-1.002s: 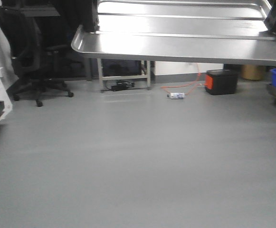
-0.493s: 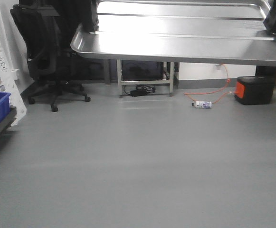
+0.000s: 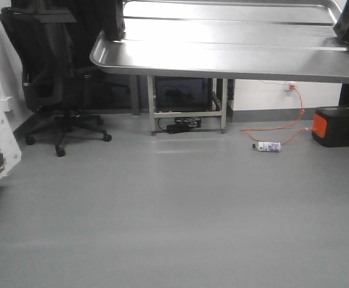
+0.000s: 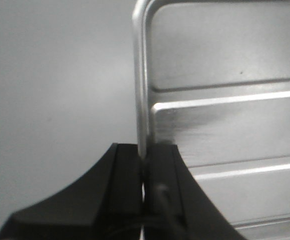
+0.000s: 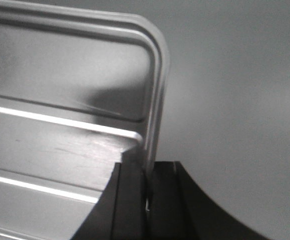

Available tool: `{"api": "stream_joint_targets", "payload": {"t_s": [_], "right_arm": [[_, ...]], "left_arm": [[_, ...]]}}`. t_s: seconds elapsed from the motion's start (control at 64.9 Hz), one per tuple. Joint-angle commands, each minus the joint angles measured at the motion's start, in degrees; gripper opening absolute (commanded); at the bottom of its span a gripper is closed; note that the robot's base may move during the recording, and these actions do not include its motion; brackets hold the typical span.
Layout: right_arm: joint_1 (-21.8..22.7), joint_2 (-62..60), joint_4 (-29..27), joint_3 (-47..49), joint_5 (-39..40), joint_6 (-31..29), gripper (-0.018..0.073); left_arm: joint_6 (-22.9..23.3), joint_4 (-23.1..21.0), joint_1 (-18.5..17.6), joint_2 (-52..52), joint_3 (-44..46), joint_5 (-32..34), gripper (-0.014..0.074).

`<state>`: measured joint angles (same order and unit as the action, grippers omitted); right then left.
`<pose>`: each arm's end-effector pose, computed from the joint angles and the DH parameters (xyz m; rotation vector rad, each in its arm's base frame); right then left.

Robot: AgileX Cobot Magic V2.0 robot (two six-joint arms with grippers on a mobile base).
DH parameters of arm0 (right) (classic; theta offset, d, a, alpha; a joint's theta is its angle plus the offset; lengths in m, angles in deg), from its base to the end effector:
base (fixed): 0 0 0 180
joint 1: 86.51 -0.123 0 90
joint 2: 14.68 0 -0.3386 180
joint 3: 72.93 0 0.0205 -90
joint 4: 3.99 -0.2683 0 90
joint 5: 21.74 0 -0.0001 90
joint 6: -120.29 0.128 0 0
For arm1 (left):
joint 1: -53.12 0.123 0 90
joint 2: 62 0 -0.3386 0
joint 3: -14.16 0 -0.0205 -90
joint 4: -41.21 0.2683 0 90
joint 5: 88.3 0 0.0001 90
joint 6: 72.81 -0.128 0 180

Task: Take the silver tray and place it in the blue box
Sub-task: 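Carry the held silver tray while driving to the blue bin shelf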

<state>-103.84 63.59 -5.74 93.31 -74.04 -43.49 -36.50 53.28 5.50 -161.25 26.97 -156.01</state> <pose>0.2612 0.0847 0.3615 -0.0108 2.5405 0.2726 0.2721 -0.2614 0.3817 0.3088 2.6424 -0.1965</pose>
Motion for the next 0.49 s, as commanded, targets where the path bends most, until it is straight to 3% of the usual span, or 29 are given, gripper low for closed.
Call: {"api": "stream_joint_targets", "payload": {"t_s": [0.0,0.478], "right_arm": [[0.36,-1.54,2.16,1.94,3.45,-0.89,0.0058],[0.36,-1.54,2.16,1.94,3.45,-0.89,0.0058]], "left_arm": [[-1.3,2.01,-0.38,2.85,1.15,-0.78,-0.0105],[-1.3,1.49,-0.38,2.85,1.15,-0.78,-0.0105]]}}
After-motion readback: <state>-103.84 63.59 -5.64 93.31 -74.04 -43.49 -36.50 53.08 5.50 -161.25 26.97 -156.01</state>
